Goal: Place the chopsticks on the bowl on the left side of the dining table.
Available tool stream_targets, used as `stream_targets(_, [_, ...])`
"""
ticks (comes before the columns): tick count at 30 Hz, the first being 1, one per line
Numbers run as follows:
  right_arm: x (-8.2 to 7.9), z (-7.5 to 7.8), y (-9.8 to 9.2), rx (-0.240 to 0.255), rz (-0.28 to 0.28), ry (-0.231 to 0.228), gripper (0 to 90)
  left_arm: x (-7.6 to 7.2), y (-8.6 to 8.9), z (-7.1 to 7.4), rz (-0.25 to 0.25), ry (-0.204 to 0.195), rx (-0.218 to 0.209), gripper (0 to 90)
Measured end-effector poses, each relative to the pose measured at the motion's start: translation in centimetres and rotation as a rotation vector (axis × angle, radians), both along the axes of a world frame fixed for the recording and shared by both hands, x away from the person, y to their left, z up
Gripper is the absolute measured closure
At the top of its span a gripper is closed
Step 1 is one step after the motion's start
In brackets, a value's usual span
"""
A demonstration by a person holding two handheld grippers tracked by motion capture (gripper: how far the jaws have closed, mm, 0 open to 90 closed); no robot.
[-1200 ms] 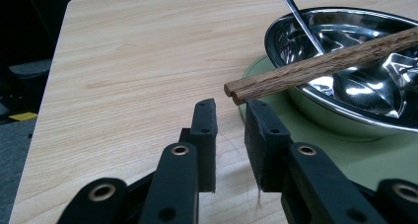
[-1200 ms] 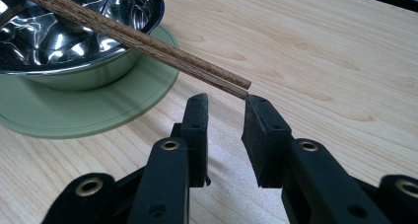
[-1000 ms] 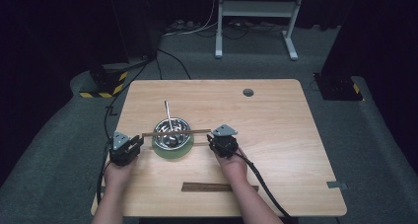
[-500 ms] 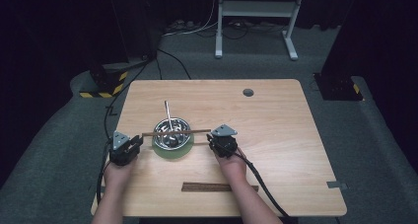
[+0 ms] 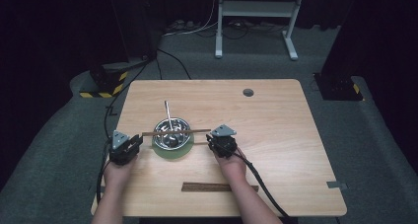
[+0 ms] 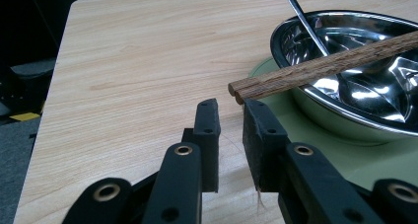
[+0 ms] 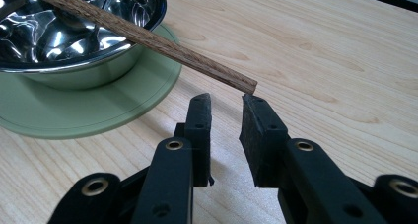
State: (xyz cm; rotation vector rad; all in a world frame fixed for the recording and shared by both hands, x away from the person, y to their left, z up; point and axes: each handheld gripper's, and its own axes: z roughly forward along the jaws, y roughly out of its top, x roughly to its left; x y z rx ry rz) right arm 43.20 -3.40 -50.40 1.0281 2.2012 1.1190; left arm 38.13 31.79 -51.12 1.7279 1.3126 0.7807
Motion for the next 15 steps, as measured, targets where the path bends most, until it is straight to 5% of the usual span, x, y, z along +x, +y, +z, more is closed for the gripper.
stream_targets(15, [-0.17, 0.04, -0.05, -0.003, 0.005, -0.009, 73.1, -0.02, -0.24, -0.09, -0.007, 0.006, 0.011, 75.3])
